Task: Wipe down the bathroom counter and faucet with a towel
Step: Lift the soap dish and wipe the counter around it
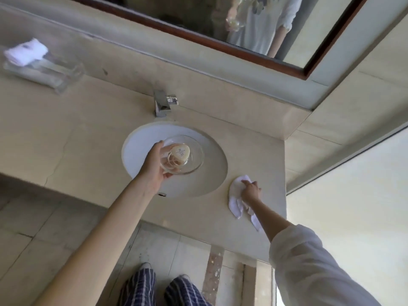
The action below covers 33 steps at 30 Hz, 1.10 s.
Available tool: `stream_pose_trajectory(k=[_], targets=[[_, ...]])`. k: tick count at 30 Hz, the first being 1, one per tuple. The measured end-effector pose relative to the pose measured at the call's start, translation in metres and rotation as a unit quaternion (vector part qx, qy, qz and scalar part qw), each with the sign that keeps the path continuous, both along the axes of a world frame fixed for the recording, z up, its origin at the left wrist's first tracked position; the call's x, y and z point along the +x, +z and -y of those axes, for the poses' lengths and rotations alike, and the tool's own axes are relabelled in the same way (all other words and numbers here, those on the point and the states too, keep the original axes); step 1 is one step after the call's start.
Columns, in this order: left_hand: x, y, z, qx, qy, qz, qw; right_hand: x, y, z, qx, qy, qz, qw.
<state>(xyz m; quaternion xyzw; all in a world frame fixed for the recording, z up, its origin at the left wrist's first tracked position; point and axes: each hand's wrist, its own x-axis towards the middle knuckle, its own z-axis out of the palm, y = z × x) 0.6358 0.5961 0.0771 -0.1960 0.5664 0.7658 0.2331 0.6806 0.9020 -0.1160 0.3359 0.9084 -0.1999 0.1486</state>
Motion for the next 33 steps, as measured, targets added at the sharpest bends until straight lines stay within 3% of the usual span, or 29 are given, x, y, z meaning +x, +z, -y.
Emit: stream_pose_trajectory(k=[4,7,13,15,19,22,26,28,31,33], targets=[[-0.008,-0.005,0.025,0.009,0.029,-0.003,1.000,-0.051,0.015,-0.006,-0.061,0.067,0.077,0.993],[-0.009,-0.002,0.041,0.030,0.056,-0.007,0.998,-0.051,0.015,0.000,-0.033,0.110,0.127,0.985],[-0.018,0.002,0.076,0.039,0.076,0.008,0.996,-0.003,-0.016,0.121,-0.029,0.289,0.017,0.957],[-0.024,0.002,0.091,0.033,0.068,0.012,0.997,0.008,-0.028,0.170,-0.024,0.298,-0.009,0.954],[-0.039,0.004,0.125,0.021,0.060,0.007,0.998,0.011,-0.027,0.249,-0.095,0.255,-0.058,0.961],[-0.048,0.013,0.151,0.008,0.050,0.002,0.999,-0.011,-0.002,0.275,-0.250,0.128,-0.100,0.955],[-0.061,0.023,0.178,0.010,0.048,-0.005,0.999,-0.032,0.012,0.277,-0.400,-0.034,-0.085,0.912],[-0.067,0.028,0.185,0.013,0.047,-0.009,0.999,-0.036,0.008,0.281,-0.351,-0.070,-0.075,0.931],[-0.071,0.030,0.190,0.024,0.041,-0.015,0.999,-0.033,0.003,0.280,-0.146,0.000,-0.070,0.987],[-0.072,0.029,0.191,0.032,0.028,-0.016,0.999,-0.030,0.012,0.281,-0.139,0.006,-0.089,0.986]])
